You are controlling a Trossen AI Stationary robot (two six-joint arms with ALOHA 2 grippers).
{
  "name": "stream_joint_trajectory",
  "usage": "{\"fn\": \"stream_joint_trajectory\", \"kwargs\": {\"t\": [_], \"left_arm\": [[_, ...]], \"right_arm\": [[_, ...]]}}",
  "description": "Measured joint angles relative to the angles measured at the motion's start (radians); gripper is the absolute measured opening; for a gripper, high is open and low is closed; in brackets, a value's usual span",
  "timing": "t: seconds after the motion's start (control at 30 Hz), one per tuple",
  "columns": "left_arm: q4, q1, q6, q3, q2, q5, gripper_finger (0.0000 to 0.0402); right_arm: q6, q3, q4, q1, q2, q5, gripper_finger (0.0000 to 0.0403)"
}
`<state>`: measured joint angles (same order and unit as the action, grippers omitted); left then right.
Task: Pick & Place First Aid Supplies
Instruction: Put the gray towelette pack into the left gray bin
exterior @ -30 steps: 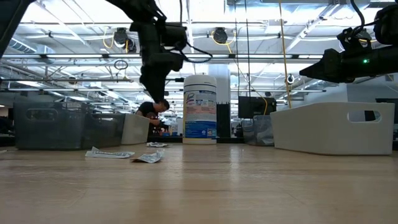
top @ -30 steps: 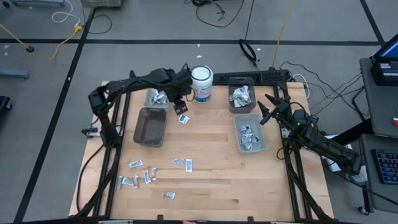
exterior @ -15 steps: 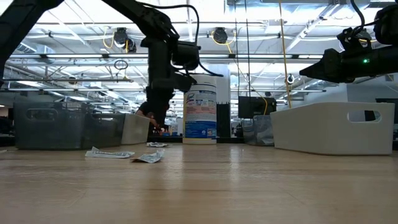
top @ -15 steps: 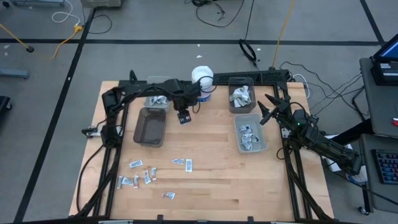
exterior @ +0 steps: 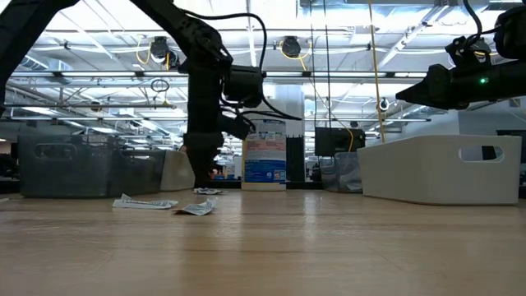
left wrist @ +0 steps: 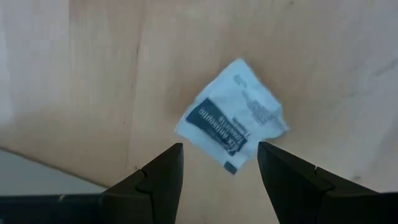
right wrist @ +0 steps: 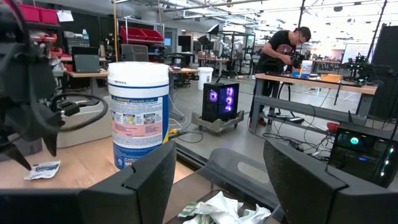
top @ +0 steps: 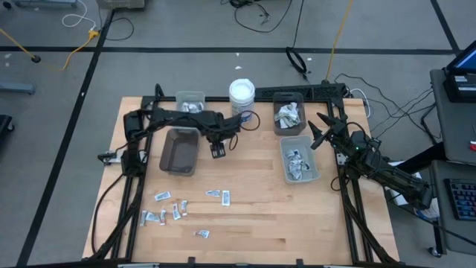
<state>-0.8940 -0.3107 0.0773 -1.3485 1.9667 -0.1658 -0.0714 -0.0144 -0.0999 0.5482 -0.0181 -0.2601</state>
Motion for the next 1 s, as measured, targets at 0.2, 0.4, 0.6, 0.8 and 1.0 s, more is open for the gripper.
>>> {"fn": "stream_joint_trajectory", "kwargs": {"t": [0.2,0.4,0.6,0.8,1.0], "left_arm": [[0.078,0.026,0.006,0.045,0.000,-0.055,0.0212],[0.086,0.027,0.018,0.050,-0.001,0.051,0.0210],[0.079,0.027,0.022,0.051,-0.001,0.216,0.0134],[0.076,0.027,0.044,0.051,-0.001,0.271,0.0012],[0.057,0.027,0.028,0.051,-0.002,0.272,0.0003]], "right_arm": [[0.000,0.000,0.000,0.000,0.000,0.000,0.0238],[0.000,0.000,0.000,0.000,0.000,0.000,0.0238],[0.000,0.000,0.000,0.000,0.000,0.000,0.0238],[0.000,0.000,0.000,0.000,0.000,0.000,0.0238],[0.000,0.000,0.000,0.000,0.000,0.000,0.0238]]}}
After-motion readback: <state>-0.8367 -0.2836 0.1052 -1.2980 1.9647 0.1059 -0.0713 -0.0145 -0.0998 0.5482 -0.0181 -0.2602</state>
